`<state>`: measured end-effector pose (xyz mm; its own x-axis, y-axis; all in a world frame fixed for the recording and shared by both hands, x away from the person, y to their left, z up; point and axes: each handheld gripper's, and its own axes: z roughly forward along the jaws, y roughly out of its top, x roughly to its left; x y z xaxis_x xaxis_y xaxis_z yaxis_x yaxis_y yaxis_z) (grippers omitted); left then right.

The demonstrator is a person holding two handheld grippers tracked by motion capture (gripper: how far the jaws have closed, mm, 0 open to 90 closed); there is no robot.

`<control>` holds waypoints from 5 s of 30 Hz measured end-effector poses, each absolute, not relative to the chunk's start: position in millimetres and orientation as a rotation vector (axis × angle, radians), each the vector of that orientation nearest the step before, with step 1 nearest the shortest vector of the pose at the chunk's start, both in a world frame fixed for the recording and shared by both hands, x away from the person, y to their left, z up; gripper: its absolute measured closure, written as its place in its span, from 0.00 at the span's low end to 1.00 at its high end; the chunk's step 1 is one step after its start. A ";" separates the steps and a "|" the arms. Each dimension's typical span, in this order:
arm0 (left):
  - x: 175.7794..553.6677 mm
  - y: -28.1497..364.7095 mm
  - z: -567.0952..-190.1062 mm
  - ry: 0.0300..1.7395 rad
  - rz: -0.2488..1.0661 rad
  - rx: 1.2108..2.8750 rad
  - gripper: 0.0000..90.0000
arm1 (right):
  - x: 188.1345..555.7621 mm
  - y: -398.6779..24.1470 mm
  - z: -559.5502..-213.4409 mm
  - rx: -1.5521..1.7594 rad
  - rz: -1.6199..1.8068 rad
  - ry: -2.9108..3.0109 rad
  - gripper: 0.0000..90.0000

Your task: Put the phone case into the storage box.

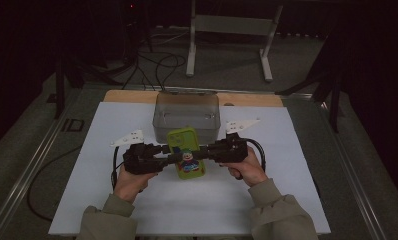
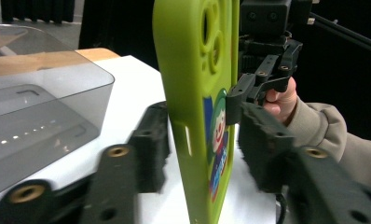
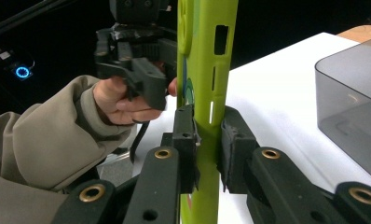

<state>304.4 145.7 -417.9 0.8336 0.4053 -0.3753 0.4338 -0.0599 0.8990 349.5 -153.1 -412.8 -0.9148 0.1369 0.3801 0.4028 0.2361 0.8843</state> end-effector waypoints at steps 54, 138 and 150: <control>244.1 232.5 -462.6 1.052 0.771 1.654 0.01 | 341.1 -147.7 -396.5 -0.815 -1.697 -2.569 0.87; 227.7 251.2 -483.6 1.104 0.886 1.608 0.01 | 376.5 -134.1 -356.3 -1.493 -1.404 -2.500 0.87; 227.9 251.2 -483.6 1.104 0.885 1.608 0.01 | 391.7 -134.4 -347.8 -1.557 -1.360 -2.479 0.87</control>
<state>227.9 251.2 -483.6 0.3275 0.9438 0.0441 0.2486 -0.1311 0.9597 391.7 -134.4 -347.8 -0.5318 0.7760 0.3391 0.7029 0.1812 0.6878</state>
